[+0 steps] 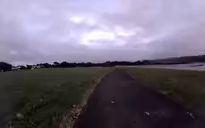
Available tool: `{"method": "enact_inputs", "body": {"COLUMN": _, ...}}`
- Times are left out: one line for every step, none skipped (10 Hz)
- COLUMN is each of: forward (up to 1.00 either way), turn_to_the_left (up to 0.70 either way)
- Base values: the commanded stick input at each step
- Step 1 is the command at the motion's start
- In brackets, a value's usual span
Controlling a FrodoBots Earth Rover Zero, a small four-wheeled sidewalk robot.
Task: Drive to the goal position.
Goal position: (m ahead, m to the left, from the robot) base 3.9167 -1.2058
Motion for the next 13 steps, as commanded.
{"method": "enact_inputs", "body": {"forward": 0.50, "turn_to_the_left": 0.00}}
{"method": "enact_inputs", "body": {"forward": 0.50, "turn_to_the_left": 0.00}}
{"method": "enact_inputs", "body": {"forward": 0.00, "turn_to_the_left": 0.00}}
{"method": "enact_inputs", "body": {"forward": 0.00, "turn_to_the_left": 0.00}}
{"method": "enact_inputs", "body": {"forward": 0.00, "turn_to_the_left": 0.00}}
{"method": "enact_inputs", "body": {"forward": 0.00, "turn_to_the_left": 0.00}}
{"method": "enact_inputs", "body": {"forward": 0.00, "turn_to_the_left": 0.00}}
{"method": "enact_inputs", "body": {"forward": 0.00, "turn_to_the_left": 0.00}}
{"method": "enact_inputs", "body": {"forward": 0.00, "turn_to_the_left": 0.00}}
{"method": "enact_inputs", "body": {"forward": 0.00, "turn_to_the_left": 0.00}}
{"method": "enact_inputs", "body": {"forward": 0.00, "turn_to_the_left": 0.00}}
{"method": "enact_inputs", "body": {"forward": 0.00, "turn_to_the_left": 0.04}}
{"method": "enact_inputs", "body": {"forward": 0.00, "turn_to_the_left": 0.16}}
